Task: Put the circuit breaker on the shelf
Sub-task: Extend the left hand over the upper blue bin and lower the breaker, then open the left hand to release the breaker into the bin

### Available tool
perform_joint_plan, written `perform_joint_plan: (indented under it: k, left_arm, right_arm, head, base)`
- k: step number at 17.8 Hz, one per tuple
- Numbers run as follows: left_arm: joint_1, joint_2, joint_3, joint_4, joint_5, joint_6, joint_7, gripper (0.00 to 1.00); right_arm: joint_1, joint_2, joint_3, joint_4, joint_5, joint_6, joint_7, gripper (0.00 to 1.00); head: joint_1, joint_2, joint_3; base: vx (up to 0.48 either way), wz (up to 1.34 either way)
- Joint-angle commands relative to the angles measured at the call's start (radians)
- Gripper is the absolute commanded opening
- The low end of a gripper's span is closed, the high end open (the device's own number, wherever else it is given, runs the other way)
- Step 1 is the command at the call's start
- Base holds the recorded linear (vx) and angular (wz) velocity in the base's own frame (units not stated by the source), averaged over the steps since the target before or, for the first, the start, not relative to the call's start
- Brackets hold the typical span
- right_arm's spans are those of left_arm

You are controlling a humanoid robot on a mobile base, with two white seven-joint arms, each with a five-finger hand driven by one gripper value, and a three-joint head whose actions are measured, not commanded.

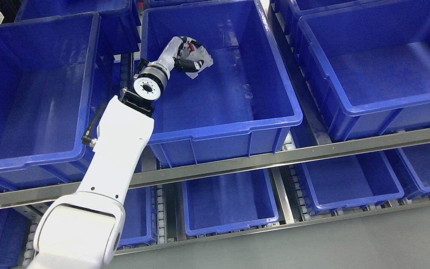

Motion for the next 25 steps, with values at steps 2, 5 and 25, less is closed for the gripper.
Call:
perform_joint_plan:
  k: [2, 5, 25]
  left_arm:
    - [-0.026, 0.017, -0.089, 0.199, -0.021, -0.004, 0.002, 0.27]
    - [-0.071, 0.017, -0.088, 0.194, -0.019, -0.004, 0.005, 0.46]
    - [-0.022, 0.017, 0.53, -0.418, 0.014, -0.056, 0.049, 0.99]
  right_arm:
    - [0.015, -0.017, 0.0, 0.0, 0.001, -0.033, 0.0, 1.0]
    - [0.015, -0.017, 0.0, 0.0, -0.001, -0.033, 0.0, 1.0]
    - [0.015, -0.017, 0.0, 0.0, 0.001, -0.033, 0.0, 1.0]
  head:
    - [0.0, 0.0, 0.0]
    - [0.0, 0.0, 0.0]
    - [0.0, 0.0, 0.0]
  base:
    - [0.0, 0.0]
    - [0.0, 0.0]
    - [0.0, 0.0]
